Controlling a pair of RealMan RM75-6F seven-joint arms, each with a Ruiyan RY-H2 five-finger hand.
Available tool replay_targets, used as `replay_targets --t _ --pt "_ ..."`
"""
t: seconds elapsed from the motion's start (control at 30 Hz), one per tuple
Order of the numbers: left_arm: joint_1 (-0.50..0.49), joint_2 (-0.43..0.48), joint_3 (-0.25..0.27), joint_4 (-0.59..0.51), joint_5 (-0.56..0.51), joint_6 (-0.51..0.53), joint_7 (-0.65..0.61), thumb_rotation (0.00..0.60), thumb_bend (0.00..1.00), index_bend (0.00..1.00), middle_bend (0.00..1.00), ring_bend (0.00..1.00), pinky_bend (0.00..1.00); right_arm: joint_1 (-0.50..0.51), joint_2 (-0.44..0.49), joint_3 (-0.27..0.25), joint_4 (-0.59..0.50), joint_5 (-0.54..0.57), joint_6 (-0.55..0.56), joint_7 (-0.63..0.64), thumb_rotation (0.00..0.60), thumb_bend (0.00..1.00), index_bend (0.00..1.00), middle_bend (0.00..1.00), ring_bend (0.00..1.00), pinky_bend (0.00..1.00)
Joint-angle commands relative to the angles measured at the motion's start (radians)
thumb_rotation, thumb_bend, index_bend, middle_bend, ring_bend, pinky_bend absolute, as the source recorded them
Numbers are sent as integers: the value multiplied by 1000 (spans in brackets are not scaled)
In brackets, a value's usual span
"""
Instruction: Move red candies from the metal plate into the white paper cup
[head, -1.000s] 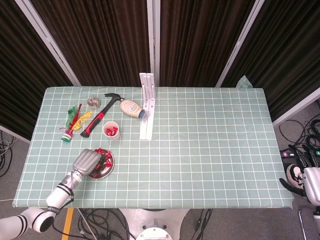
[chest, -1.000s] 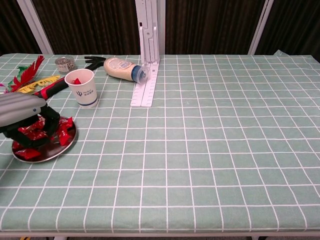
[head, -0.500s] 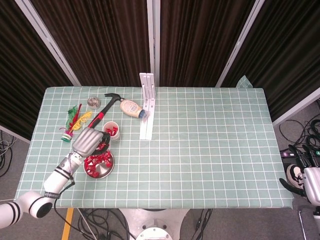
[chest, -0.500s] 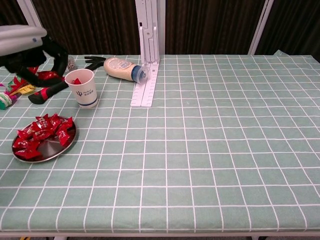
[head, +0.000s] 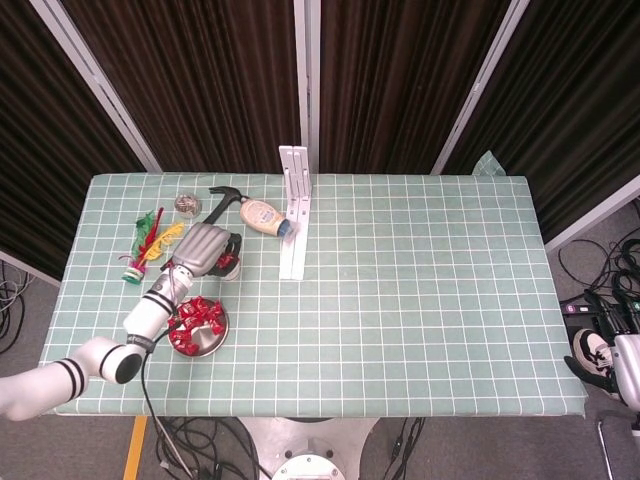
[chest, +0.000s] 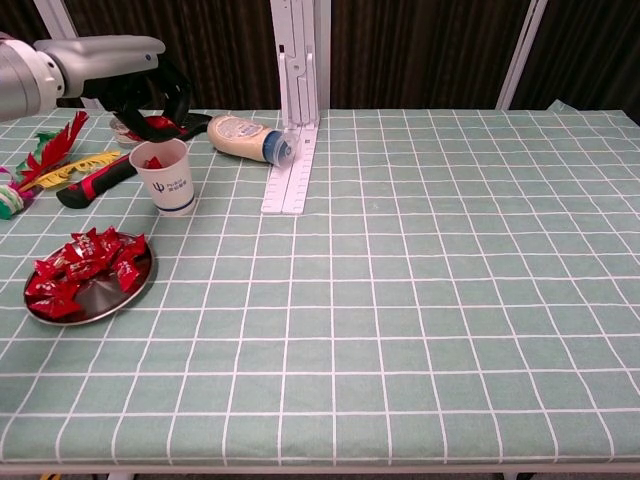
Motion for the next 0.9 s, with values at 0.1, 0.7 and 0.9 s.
replay_targets --t 0.1,0.7,0.9 --pt "-19 -32 17 49 -52 -31 47 600 404 555 633 936 1000 1 -1 1 3 3 -3 3 600 88 76 187 43 321" --pt "99 71 53 -116 -35 177 56 600 351 362 440 916 1000 6 -1 3 3 -4 -5 4 600 88 76 187 43 321" --pt "216 133 122 -205 48 323 32 600 335 435 492 916 1000 10 -4 1 4 -13 -10 6 600 89 76 187 43 321"
